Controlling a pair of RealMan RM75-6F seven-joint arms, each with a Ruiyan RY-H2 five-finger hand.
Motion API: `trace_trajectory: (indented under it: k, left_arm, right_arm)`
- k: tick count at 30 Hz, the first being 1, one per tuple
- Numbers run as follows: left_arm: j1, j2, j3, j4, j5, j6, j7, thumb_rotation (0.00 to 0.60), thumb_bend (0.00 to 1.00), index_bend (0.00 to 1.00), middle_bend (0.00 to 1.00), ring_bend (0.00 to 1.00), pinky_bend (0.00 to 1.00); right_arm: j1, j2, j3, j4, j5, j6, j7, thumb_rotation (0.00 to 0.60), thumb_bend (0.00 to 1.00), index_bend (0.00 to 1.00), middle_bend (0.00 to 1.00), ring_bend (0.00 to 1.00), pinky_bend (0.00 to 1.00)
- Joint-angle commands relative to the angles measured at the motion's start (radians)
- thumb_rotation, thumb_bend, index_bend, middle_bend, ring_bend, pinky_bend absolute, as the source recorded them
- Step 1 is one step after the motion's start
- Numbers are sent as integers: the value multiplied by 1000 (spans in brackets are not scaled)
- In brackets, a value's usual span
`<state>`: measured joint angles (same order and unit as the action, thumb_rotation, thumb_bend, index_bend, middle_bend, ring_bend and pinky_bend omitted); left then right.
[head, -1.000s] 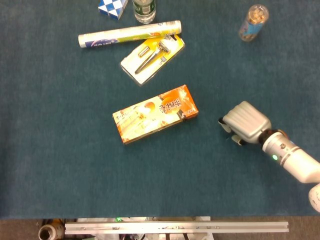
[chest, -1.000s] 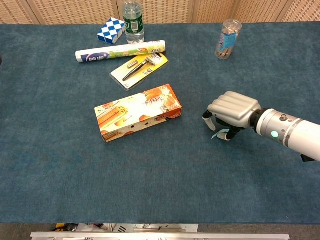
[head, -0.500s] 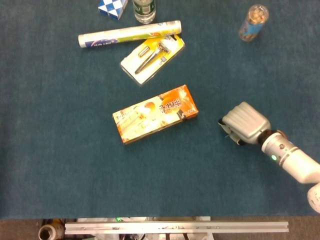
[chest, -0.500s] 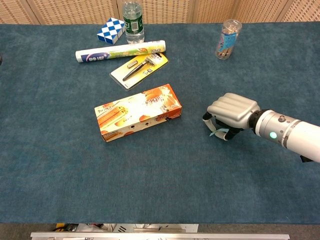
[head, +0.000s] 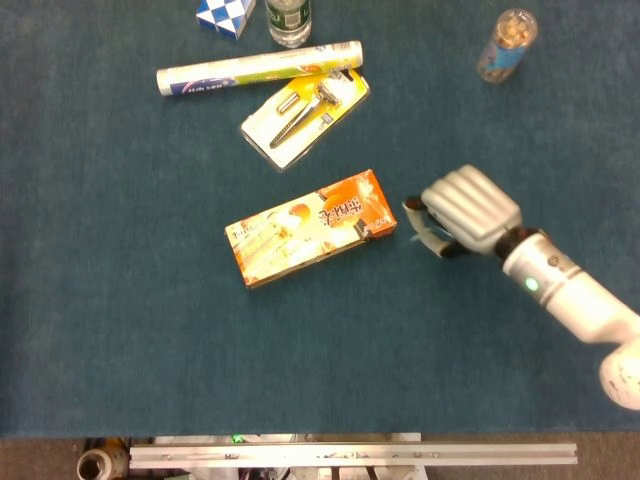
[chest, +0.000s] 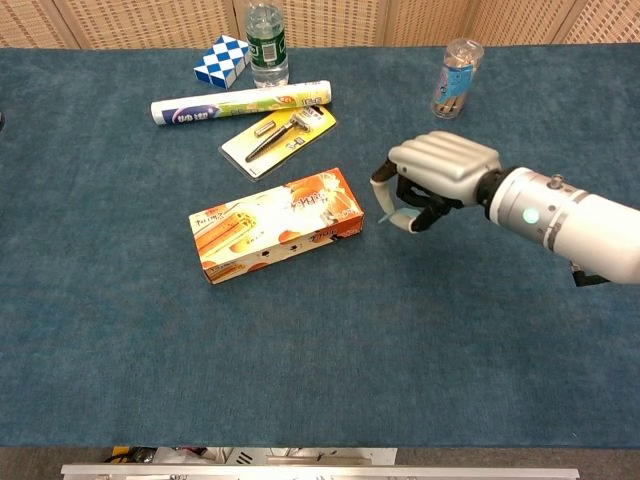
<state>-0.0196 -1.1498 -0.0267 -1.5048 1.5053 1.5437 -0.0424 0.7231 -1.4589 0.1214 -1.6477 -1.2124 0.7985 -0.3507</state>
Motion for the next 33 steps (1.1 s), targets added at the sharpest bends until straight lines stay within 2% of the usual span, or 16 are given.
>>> trace_trajectory:
  k: [1, 10, 23, 33]
  left_arm:
    - [2, 2, 1, -4, 2, 2, 3, 600, 120, 11, 83, 110, 54]
    - [8, 7, 7, -22, 9, 10, 20, 600, 120, 11, 83, 110, 54]
    - [23, 5, 8, -28, 6, 26, 26, 600, 120, 11, 83, 110, 54]
    - [26, 8, 8, -29, 5, 26, 25, 600, 120, 11, 83, 110, 54]
  right_arm:
    - [38, -6, 48, -19, 49, -31, 49, 600, 339, 596, 955, 1000, 1000]
    - [140, -74, 107, 33, 202, -132, 118, 600, 339, 596, 954, 1000, 1000]
    - [230, -198, 131, 156, 323, -138, 154, 600, 339, 596, 954, 1000, 1000]
    - [275, -241, 159, 170, 423, -173, 221, 600, 340, 596, 953, 1000, 1000]
